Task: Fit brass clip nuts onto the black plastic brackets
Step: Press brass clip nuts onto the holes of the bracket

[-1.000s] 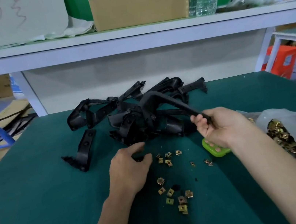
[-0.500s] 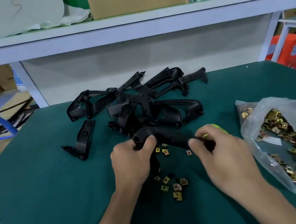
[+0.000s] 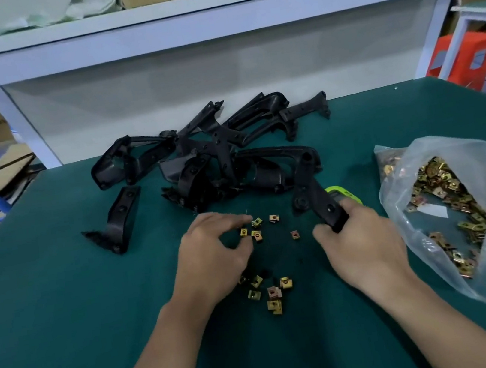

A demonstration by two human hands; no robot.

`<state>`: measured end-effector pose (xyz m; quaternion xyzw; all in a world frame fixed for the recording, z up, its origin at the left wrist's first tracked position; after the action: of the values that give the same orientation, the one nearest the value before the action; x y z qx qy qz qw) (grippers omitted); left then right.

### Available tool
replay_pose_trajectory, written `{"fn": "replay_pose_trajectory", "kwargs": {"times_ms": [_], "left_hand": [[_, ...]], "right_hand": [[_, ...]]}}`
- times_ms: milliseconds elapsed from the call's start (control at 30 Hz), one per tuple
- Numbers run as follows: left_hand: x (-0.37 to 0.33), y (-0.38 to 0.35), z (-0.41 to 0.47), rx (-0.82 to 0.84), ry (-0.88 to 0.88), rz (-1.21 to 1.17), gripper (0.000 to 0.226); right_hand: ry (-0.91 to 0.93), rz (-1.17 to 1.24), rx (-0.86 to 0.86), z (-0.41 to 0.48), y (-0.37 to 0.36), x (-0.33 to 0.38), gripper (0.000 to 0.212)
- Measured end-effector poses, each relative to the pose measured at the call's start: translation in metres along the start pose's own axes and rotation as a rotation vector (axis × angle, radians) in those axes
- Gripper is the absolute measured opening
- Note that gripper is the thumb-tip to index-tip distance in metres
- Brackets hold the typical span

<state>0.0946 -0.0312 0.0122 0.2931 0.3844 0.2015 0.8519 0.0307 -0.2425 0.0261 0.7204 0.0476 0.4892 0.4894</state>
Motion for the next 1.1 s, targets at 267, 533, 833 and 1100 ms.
{"fn": "replay_pose_trajectory", "kwargs": {"times_ms": [267,533,833,1100], "left_hand": [[-0.007,-0.017,0.005,0.171,-0.088,0.144,0.015],[-0.002,-0.016,0.000,-0.007,0.038,0.120,0.022],[-0.006,-0.012,0.002,-0.047,0.130,0.060,0.026],[-0.006,-0.011,0.003,-0.099,0.067,-0.122,0.032]], "right_hand": [[0.006,0.022,-0.009,0.006,-0.004,-0.005,0.031],[-0.058,0.176,-0.083,0.019,0.001,-0.012,0.017],[0.051,0.123,-0.009,0.021,0.000,-0.014,0.016],[0.109,0.028,-0.012,0.012,-0.011,-0.007,0.015]]}}
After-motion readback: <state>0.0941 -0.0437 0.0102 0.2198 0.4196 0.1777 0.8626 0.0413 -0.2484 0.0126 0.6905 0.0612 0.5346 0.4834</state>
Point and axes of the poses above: each hand's wrist, its own z-axis towards the middle knuckle, its own y-axis out of the back of the hand, x = y × z, the point moved 1 cm from there along z, towards the middle knuckle, and after that the axes turned 14 degrees about -y, right-handed, at the moved point
